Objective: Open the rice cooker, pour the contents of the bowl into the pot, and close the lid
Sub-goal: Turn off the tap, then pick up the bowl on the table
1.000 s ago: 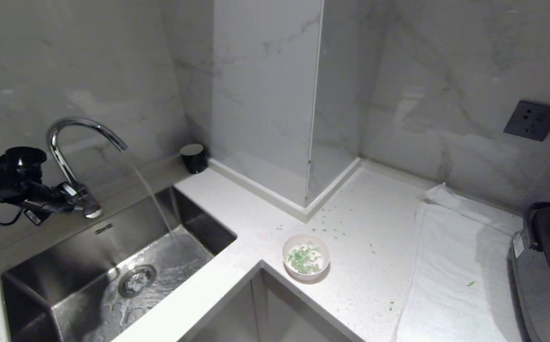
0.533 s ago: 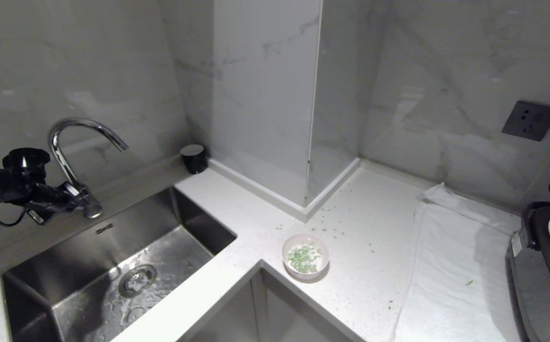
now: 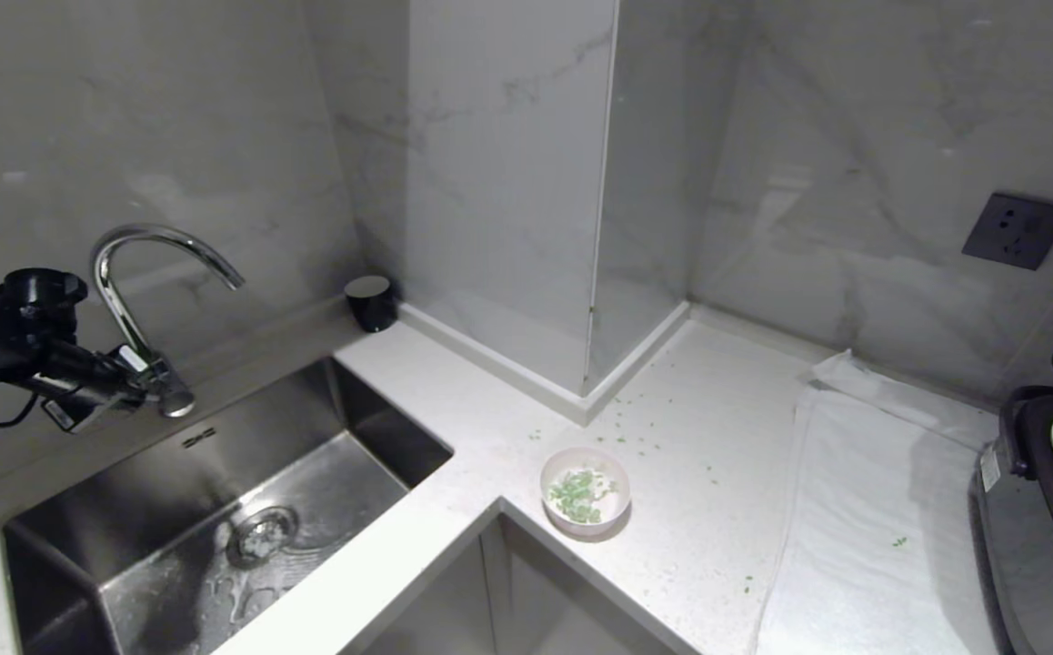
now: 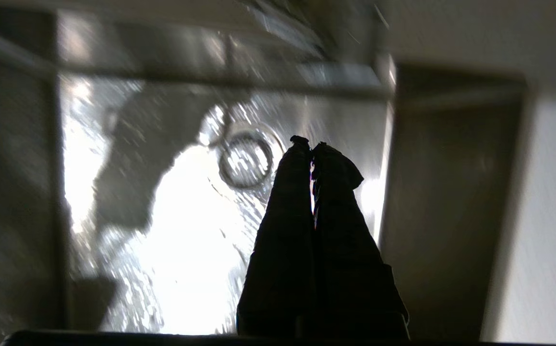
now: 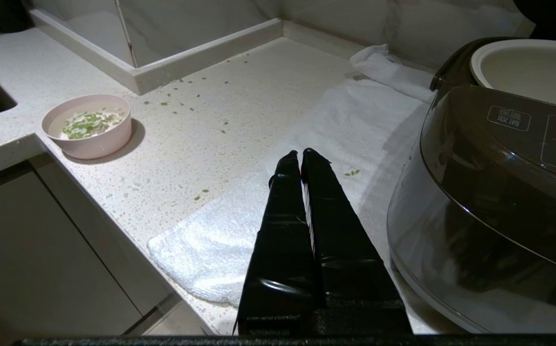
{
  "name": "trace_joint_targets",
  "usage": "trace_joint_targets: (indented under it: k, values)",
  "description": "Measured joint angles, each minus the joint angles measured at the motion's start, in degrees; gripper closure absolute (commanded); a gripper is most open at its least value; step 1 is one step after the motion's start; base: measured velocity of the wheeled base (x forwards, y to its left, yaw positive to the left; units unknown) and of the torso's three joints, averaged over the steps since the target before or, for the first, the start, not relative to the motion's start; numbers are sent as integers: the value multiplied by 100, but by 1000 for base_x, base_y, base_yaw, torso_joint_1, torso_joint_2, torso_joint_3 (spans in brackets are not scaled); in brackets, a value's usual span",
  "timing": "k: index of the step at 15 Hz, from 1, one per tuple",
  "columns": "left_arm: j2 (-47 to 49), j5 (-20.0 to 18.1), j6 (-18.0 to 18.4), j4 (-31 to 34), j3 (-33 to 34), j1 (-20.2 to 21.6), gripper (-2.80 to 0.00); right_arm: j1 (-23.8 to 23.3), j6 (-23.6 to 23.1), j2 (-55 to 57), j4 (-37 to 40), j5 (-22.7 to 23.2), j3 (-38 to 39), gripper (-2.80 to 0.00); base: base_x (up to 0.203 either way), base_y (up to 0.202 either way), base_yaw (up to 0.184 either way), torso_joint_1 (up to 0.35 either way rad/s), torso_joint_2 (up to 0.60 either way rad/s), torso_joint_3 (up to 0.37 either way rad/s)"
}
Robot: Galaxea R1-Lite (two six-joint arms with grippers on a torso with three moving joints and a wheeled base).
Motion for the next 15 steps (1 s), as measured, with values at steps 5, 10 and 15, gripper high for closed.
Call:
trace_joint_targets:
  k: [5, 10, 15]
  values:
    - [-1068, -340, 12, -2, 1220, -676, 0, 0, 0, 0, -2, 0, 0, 0, 0, 0, 0, 0, 0, 0]
    - [-1915, -510, 15, -164, 2145, -1302, 0, 0, 2, 0, -4, 0, 0, 0, 0, 0, 0, 0, 0, 0]
    - [-2709, -562, 254, -1171, 3514, -1954, 0, 0, 1, 0, -4, 0, 0, 0, 0, 0, 0, 0, 0, 0]
